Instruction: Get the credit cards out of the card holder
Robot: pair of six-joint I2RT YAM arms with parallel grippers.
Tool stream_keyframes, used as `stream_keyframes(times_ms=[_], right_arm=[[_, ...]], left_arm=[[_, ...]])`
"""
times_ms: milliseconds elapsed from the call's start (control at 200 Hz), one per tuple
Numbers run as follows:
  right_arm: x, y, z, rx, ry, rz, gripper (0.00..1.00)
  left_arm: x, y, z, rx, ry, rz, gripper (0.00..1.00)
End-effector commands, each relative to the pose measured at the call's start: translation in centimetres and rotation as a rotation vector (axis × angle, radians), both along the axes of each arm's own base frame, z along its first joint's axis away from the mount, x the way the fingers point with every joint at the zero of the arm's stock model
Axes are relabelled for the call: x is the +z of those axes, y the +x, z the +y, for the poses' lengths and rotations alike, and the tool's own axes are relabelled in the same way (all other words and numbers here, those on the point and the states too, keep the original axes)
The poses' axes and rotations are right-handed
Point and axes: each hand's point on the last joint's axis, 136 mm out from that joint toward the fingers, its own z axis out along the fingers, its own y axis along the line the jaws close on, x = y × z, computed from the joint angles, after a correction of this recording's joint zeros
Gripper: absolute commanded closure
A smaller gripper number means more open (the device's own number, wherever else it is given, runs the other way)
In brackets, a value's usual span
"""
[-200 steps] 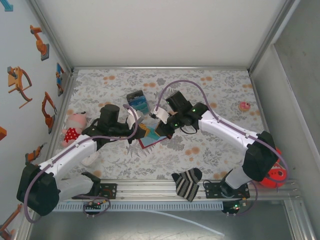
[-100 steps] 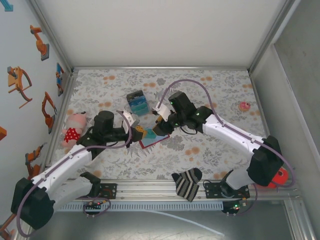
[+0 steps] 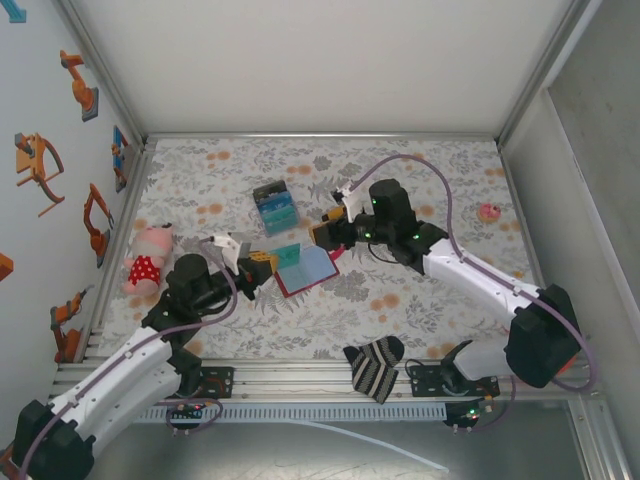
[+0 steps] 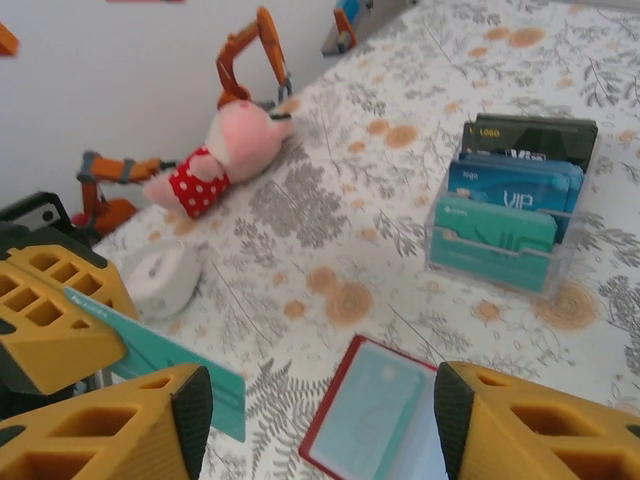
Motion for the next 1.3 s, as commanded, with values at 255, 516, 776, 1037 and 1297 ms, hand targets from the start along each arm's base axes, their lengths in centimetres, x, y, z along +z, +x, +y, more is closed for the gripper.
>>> stream_keyframes(times_ms=[255,516,776,1037,1297], right_arm=[[2.1,-1.0,2.6,0.118,0.252,0.127,0.39],[2.3,-2.0,4.5,0.26,0.342,0.182,0.45],[2.4,-3.9,6.5,0.375,0.342,0.195,0.55],[4.0,-4.3,6.4,0.39,0.361,0.141,0.8],[4.4,-4.6,6.0,0.385,0.356,0.107,1.0]], left_arm=[[4.1,1.1,1.3,0.126,-0.285,0.035,1.0],[5.5,1.0,1.3,0.117,-0.37,0.012,1.0],[7.3,0.9,0.8,0.078,-0.416,-0.047,1.0],[7.5,1.0,0.3,0.058,-0.422,-0.052,1.0],[7.1,0.7,0.2,0.047,-0.406,-0.037,1.0]])
